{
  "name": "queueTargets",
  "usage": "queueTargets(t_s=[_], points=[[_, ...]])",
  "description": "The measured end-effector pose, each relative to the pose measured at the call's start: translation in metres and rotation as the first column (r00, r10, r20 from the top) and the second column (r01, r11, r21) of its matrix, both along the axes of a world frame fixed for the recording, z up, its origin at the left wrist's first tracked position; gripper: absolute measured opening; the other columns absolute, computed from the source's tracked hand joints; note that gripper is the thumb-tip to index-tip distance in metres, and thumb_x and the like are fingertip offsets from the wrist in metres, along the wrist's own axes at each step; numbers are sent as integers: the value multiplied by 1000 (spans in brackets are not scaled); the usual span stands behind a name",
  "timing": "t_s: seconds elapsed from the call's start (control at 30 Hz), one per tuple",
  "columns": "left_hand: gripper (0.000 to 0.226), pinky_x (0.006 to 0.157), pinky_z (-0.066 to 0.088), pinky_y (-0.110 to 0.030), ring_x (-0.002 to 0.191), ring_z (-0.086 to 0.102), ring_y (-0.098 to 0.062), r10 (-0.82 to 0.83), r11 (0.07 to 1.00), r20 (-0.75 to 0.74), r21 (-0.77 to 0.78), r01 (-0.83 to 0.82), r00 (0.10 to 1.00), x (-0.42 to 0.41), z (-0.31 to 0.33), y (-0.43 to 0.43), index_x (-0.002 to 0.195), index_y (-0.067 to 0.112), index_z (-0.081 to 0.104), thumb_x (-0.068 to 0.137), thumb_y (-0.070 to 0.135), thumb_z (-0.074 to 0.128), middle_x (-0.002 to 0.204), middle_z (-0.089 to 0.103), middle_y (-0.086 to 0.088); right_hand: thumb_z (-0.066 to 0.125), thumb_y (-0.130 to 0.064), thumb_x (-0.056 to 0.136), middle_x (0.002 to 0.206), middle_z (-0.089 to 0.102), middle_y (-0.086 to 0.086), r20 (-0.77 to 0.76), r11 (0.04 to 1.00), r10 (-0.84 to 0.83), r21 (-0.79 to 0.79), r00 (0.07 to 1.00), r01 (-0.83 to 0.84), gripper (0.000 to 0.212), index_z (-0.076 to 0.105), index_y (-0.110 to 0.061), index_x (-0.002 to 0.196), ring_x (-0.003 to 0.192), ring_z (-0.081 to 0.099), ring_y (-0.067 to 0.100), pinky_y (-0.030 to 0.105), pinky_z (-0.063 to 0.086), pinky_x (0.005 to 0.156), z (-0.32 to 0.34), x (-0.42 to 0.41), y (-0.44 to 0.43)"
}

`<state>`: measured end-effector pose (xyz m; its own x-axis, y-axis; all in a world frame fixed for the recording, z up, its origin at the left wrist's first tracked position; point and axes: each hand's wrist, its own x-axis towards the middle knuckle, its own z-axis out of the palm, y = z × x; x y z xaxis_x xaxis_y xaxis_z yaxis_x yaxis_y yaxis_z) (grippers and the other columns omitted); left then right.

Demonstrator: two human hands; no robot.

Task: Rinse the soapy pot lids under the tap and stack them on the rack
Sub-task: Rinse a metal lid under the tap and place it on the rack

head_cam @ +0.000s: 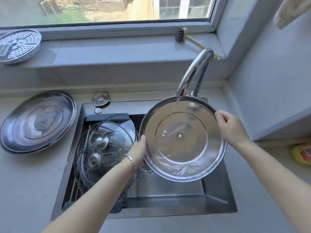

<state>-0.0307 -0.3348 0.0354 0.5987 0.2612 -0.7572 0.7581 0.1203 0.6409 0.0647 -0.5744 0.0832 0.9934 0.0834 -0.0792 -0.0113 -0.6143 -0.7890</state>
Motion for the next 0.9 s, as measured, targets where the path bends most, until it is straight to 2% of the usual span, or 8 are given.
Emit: queueTargets(t_s=[0.13,0.23,0.3,0.4,0.5,0.63,0.77,0.9], points=[[63,106,31,-31,130,39,-27,-466,779,-58,446,441,883,-25,3,-31,138,8,31,91,49,40,142,36,-14,38,-14,95,54,34,4,-198,925,81,-349,977,-148,41,29,-15,55,58,35,24,31,22,50,21,8,-5],[47,102,18,-8,136,22,-3,-685,700,201,446,557,700,-48,23,-51,110,32,50,76,63,40,143,31,4,39,-14,95,57,45,9,-399,902,26,-387,917,-194,37,38,-13,58,53,47,25,26,39,49,24,13,5],[42,95,25,-3,126,33,7,-749,661,300,402,634,591,-55,32,-61,82,31,51,68,68,38,127,44,13,41,-8,94,61,51,10,-519,932,-5,-313,855,-184,32,44,-9,62,50,52,23,20,46,39,22,16,17],[51,77,40,-20,80,49,0,-735,674,361,484,558,574,-56,23,-63,82,9,52,76,58,42,84,55,4,43,-4,93,65,53,11,-621,976,-3,-171,784,-132,25,49,-5,69,47,55,20,18,46,34,19,20,35],[25,60,33,-21,57,36,-3,-501,854,481,411,320,719,-49,22,-54,71,15,46,84,35,52,62,41,7,41,-20,97,80,57,21,-663,994,-27,64,748,92,21,49,0,101,57,62,29,26,53,38,11,26,47],[18,63,49,-26,63,57,-10,115,983,504,68,-172,856,-33,31,-36,74,22,58,92,25,54,67,59,1,41,-21,98,123,51,30,-614,947,-118,167,781,275,37,45,4,124,105,58,39,39,53,83,-17,31,55],[21,85,51,-49,86,63,-36,389,919,381,-106,-379,839,-25,32,-18,82,23,64,90,38,52,89,64,-18,43,-4,88,62,41,7,-564,904,-191,218,803,367,16,49,-15,77,59,43,19,40,43,95,-37,26,67],[21,68,59,-35,71,68,-21,461,887,366,-192,-419,808,-22,38,-10,91,17,62,94,29,46,80,72,-7,42,1,86,72,52,14,-518,899,-173,265,838,349,23,57,-4,103,77,58,22,34,49,81,-42,31,79]])
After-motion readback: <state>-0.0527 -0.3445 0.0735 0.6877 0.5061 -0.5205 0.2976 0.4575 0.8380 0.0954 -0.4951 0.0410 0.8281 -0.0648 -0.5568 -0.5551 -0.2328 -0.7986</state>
